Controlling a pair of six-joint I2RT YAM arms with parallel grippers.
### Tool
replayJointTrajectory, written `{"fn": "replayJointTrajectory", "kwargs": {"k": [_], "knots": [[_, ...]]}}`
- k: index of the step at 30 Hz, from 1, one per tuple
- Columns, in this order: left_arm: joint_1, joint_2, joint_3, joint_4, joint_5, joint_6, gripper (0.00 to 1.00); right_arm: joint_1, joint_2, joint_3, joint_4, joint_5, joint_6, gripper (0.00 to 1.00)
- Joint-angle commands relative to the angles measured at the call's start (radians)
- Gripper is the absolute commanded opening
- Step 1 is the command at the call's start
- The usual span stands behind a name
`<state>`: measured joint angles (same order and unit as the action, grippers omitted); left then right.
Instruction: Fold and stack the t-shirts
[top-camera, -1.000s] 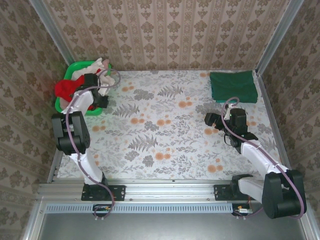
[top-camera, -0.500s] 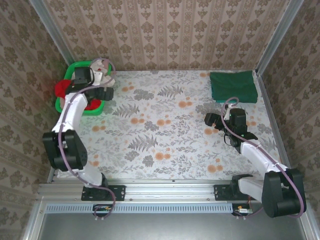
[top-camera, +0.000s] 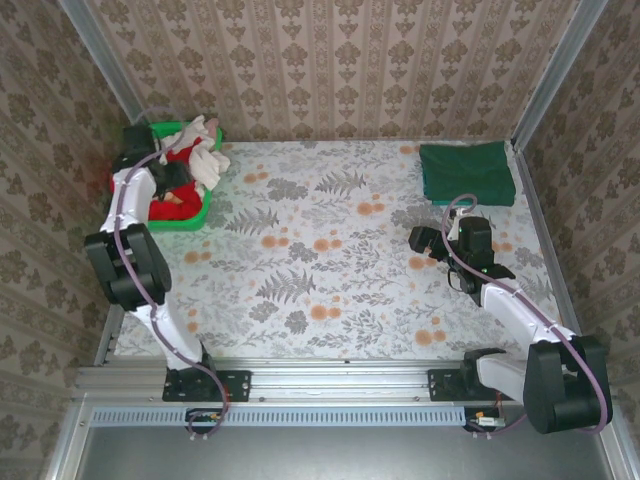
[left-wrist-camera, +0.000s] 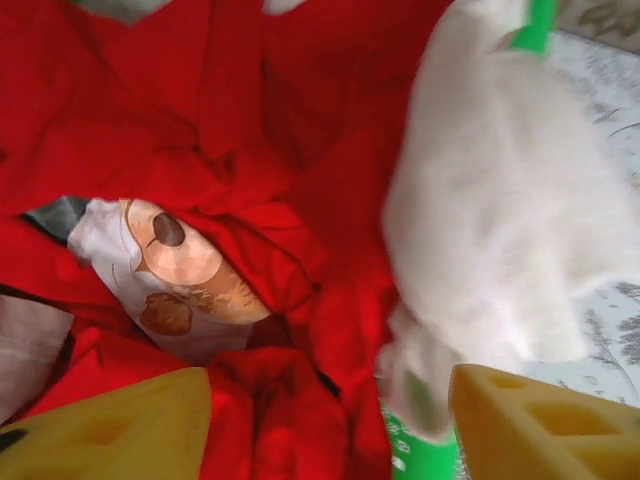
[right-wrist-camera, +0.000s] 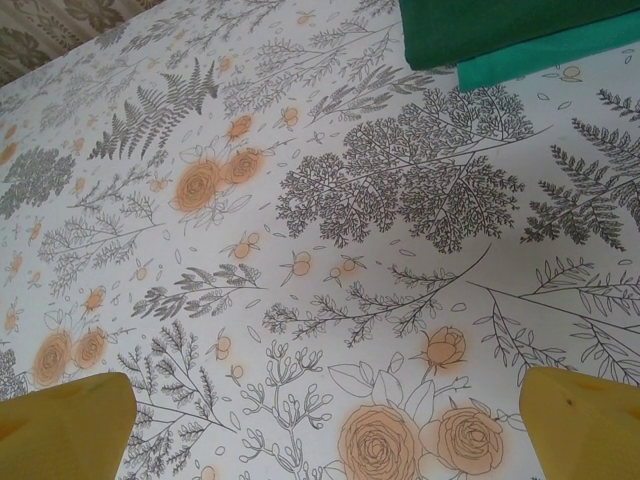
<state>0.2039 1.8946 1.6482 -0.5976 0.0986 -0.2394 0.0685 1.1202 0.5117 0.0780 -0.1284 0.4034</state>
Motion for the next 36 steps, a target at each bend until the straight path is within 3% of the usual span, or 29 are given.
{"fn": "replayJointTrajectory", "kwargs": {"k": [1, 7, 13, 18, 24, 31, 36], "knots": [[0.046, 0.017, 0.0, 0.093, 0.149, -0.162, 0.56, 0.004, -0.023, 0.028, -0.019, 0.01, -0.001, 1.0], [0.046, 0.15, 0.123, 0.12, 0.251, -0.202, 0.57, 0.004, -0.014, 0.03, -0.019, 0.009, 0.0, 1.0], [0.038, 0.25, 0.178, 0.146, 0.259, -0.213, 0.52, 0.004, -0.008, 0.03, -0.015, 0.007, -0.001, 1.0], [0.034, 0.258, 0.191, 0.14, 0.249, -0.216, 0.23, 0.004, -0.01, 0.031, -0.021, 0.007, -0.002, 1.0], [0.014, 0.08, 0.146, 0.119, 0.18, -0.192, 0.0, 0.003, -0.013, 0.041, -0.031, -0.008, 0.002, 1.0], [-0.038, -0.218, 0.125, 0.021, 0.051, -0.134, 0.0, 0.007, -0.04, 0.068, -0.05, -0.071, 0.025, 1.0], [-0.22, -0.417, 0.201, -0.024, -0.085, -0.037, 0.0, 0.027, -0.051, 0.136, -0.068, -0.163, 0.051, 1.0]]}}
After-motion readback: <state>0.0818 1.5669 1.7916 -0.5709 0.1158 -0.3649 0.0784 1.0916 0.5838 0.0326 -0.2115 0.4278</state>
